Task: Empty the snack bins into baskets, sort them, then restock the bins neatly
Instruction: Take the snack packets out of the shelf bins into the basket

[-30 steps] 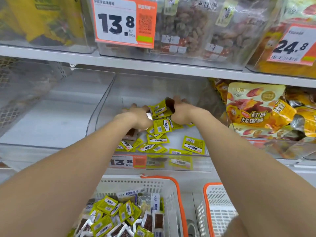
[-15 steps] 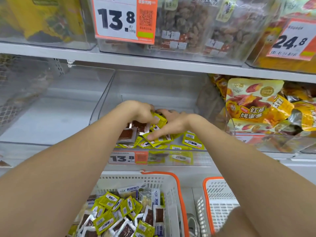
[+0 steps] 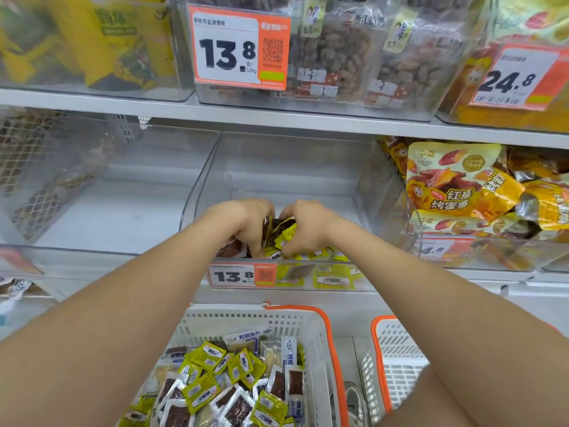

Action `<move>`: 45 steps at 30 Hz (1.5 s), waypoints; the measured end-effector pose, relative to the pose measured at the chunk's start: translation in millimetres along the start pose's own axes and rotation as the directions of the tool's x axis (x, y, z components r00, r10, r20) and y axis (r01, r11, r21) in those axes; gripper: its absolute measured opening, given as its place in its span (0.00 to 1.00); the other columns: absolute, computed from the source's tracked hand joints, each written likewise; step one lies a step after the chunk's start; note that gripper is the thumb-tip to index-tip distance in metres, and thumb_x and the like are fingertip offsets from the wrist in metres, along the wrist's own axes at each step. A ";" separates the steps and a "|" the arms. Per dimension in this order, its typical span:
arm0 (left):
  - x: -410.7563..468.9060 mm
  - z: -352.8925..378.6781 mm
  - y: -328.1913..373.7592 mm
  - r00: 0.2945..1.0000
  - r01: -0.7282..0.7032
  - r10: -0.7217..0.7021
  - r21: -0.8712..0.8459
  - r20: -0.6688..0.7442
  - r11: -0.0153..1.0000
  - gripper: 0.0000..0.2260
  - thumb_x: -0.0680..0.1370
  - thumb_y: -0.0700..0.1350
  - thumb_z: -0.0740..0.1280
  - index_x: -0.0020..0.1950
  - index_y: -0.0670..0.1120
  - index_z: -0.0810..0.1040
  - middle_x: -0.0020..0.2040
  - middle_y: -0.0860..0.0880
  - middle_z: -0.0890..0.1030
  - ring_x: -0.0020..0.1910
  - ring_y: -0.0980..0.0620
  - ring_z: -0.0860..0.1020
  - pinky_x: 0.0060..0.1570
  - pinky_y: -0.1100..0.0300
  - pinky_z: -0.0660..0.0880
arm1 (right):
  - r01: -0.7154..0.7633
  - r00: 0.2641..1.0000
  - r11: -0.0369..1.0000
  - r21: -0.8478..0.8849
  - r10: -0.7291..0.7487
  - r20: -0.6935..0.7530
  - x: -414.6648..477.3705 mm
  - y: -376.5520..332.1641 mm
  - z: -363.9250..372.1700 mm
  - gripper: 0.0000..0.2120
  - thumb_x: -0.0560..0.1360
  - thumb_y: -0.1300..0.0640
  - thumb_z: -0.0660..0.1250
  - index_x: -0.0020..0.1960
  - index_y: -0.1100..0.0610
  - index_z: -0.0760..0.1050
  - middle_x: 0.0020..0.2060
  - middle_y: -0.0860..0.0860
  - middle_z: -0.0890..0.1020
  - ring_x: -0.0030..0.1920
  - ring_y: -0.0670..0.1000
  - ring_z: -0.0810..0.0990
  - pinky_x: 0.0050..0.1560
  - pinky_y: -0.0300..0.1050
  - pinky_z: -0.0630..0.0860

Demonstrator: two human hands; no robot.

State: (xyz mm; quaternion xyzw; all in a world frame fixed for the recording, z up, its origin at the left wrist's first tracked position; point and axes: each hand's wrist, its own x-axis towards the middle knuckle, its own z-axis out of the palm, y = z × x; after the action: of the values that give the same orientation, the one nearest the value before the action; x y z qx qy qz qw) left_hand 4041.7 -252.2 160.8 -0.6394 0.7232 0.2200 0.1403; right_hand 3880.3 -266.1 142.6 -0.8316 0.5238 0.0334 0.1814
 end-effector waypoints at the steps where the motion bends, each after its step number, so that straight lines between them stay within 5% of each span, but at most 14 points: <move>1: 0.6 2.5 -0.5 0.999 -0.024 0.024 0.003 -0.040 1.000 0.38 0.63 0.48 0.86 0.69 0.49 0.73 0.61 0.48 0.80 0.56 0.44 0.82 0.48 0.52 0.83 | -0.003 1.000 1.000 0.016 0.003 -0.011 -1.1 1.9 0.0 0.26 0.62 0.48 0.80 0.58 0.49 0.83 0.40 0.49 0.84 0.47 0.55 0.82 0.47 0.49 0.84; 5: -8.8 0.8 -3.8 0.988 -0.100 0.056 -0.308 -0.146 0.946 0.31 0.62 0.49 0.87 0.60 0.48 0.77 0.54 0.48 0.83 0.52 0.45 0.83 0.51 0.43 0.84 | 0.026 0.985 0.987 0.161 0.002 -0.172 -9.4 13.4 -5.2 0.18 0.64 0.51 0.79 0.54 0.49 0.84 0.47 0.52 0.85 0.46 0.53 0.79 0.46 0.47 0.82; 11: -58.3 -9.0 16.6 0.830 -0.448 0.136 -0.499 -0.542 0.742 0.17 0.69 0.51 0.83 0.50 0.52 0.79 0.42 0.55 0.85 0.39 0.56 0.82 0.43 0.55 0.80 | 0.166 0.921 0.867 0.470 0.035 -0.389 -43.5 24.0 -37.4 0.16 0.67 0.53 0.77 0.55 0.43 0.84 0.48 0.42 0.87 0.49 0.45 0.85 0.49 0.47 0.82; 17: -136.3 -1.5 20.4 0.709 -0.601 0.185 -0.446 -0.681 0.662 0.25 0.71 0.56 0.82 0.64 0.57 0.78 0.51 0.56 0.85 0.48 0.56 0.84 0.52 0.49 0.81 | 0.378 0.907 0.774 0.507 -0.201 -0.370 -101.8 -13.1 -68.6 0.15 0.69 0.60 0.78 0.54 0.50 0.83 0.47 0.50 0.87 0.46 0.46 0.84 0.49 0.52 0.83; 21: -177.7 25.8 10.5 0.772 -0.535 0.155 -0.498 -0.617 0.683 0.26 0.66 0.58 0.82 0.57 0.54 0.75 0.47 0.54 0.86 0.45 0.55 0.84 0.46 0.53 0.79 | 0.425 0.903 0.804 0.415 -0.342 -0.261 -119.7 -40.8 -49.5 0.07 0.72 0.57 0.77 0.48 0.54 0.81 0.43 0.53 0.85 0.41 0.45 0.79 0.45 0.55 0.82; 24: -188.4 62.6 -1.0 0.868 -0.340 0.126 -0.391 -0.480 0.855 0.26 0.64 0.53 0.82 0.56 0.53 0.72 0.44 0.56 0.82 0.45 0.55 0.81 0.41 0.59 0.74 | 0.391 0.919 0.891 0.232 -0.393 -0.040 -120.4 -53.7 -16.3 0.11 0.71 0.51 0.79 0.49 0.50 0.79 0.42 0.46 0.85 0.42 0.45 0.82 0.46 0.50 0.81; 29: -180.6 109.2 -15.5 0.984 -0.156 0.134 -0.207 -0.118 0.966 0.43 0.62 0.57 0.86 0.71 0.55 0.69 0.62 0.56 0.72 0.63 0.54 0.73 0.58 0.59 0.72 | 0.350 0.851 0.936 0.039 -0.335 0.405 -116.0 -69.1 23.3 0.29 0.74 0.44 0.77 0.71 0.43 0.72 0.61 0.42 0.80 0.56 0.43 0.79 0.55 0.41 0.75; 31: -178.6 113.4 -17.6 0.992 -0.127 0.123 -0.132 -0.035 0.983 0.41 0.64 0.56 0.84 0.71 0.57 0.68 0.63 0.56 0.70 0.65 0.53 0.71 0.61 0.57 0.72 | 0.314 0.847 0.949 0.013 -0.286 0.448 -114.3 -66.9 11.2 0.28 0.76 0.46 0.76 0.73 0.48 0.74 0.58 0.45 0.83 0.51 0.44 0.83 0.54 0.41 0.77; 33: -173.8 109.3 -15.6 0.982 -0.129 0.114 -0.097 -0.148 0.987 0.28 0.66 0.57 0.80 0.63 0.59 0.74 0.61 0.57 0.75 0.63 0.54 0.73 0.61 0.53 0.75 | 0.227 0.896 0.950 0.216 -0.291 0.337 -112.5 -59.9 -10.8 0.15 0.80 0.53 0.71 0.65 0.56 0.80 0.44 0.46 0.87 0.41 0.47 0.86 0.46 0.44 0.81; 36: -162.9 94.2 -0.6 0.787 -0.339 0.169 -0.187 -0.594 0.922 0.06 0.72 0.53 0.70 0.48 0.56 0.80 0.47 0.59 0.81 0.49 0.58 0.79 0.55 0.52 0.78 | 0.048 0.999 0.885 0.463 -0.038 -0.031 -101.1 -31.9 -37.9 0.07 0.80 0.57 0.68 0.51 0.60 0.81 0.36 0.57 0.87 0.34 0.56 0.87 0.37 0.51 0.85; 38: -151.8 75.2 12.6 0.614 -0.410 0.126 -0.178 -0.779 0.895 0.03 0.75 0.49 0.67 0.46 0.53 0.80 0.44 0.56 0.80 0.46 0.54 0.79 0.52 0.52 0.76 | -0.117 0.949 0.968 0.223 0.175 -0.263 -80.4 -0.8 -38.8 0.09 0.77 0.55 0.67 0.50 0.59 0.81 0.41 0.59 0.87 0.40 0.59 0.87 0.44 0.50 0.85; 39: -142.4 65.6 15.6 0.594 -0.379 0.086 -0.185 -0.800 0.907 0.04 0.76 0.47 0.67 0.48 0.52 0.80 0.46 0.53 0.80 0.48 0.51 0.79 0.53 0.52 0.75 | -0.228 0.933 0.971 0.067 0.237 -0.270 -70.6 12.7 -34.5 0.12 0.76 0.52 0.67 0.53 0.59 0.81 0.48 0.60 0.86 0.49 0.61 0.86 0.49 0.49 0.82; 42: -105.6 39.4 21.5 0.816 -0.096 -0.068 -0.251 -0.574 0.963 0.11 0.77 0.51 0.66 0.53 0.47 0.82 0.56 0.44 0.83 0.58 0.42 0.78 0.57 0.52 0.74 | -0.323 0.943 0.932 -0.167 0.332 0.031 -55.4 27.3 -23.1 0.28 0.79 0.41 0.65 0.69 0.60 0.76 0.69 0.58 0.78 0.66 0.62 0.78 0.62 0.49 0.76; 45: -78.2 17.8 33.8 0.973 0.116 -0.142 -0.146 -0.182 0.982 0.14 0.77 0.54 0.68 0.43 0.44 0.76 0.51 0.41 0.81 0.47 0.42 0.77 0.38 0.58 0.71 | -0.300 0.922 0.942 -0.149 0.326 0.208 -51.5 23.7 -23.6 0.39 0.78 0.30 0.62 0.78 0.57 0.68 0.78 0.53 0.69 0.75 0.58 0.71 0.73 0.52 0.69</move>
State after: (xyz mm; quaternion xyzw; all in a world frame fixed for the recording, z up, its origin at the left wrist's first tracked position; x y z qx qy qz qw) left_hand 4018.1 -172.9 188.0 -0.7113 0.6738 0.1959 0.0408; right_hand 3833.0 -238.9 170.9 -0.7368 0.6227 0.1876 0.1851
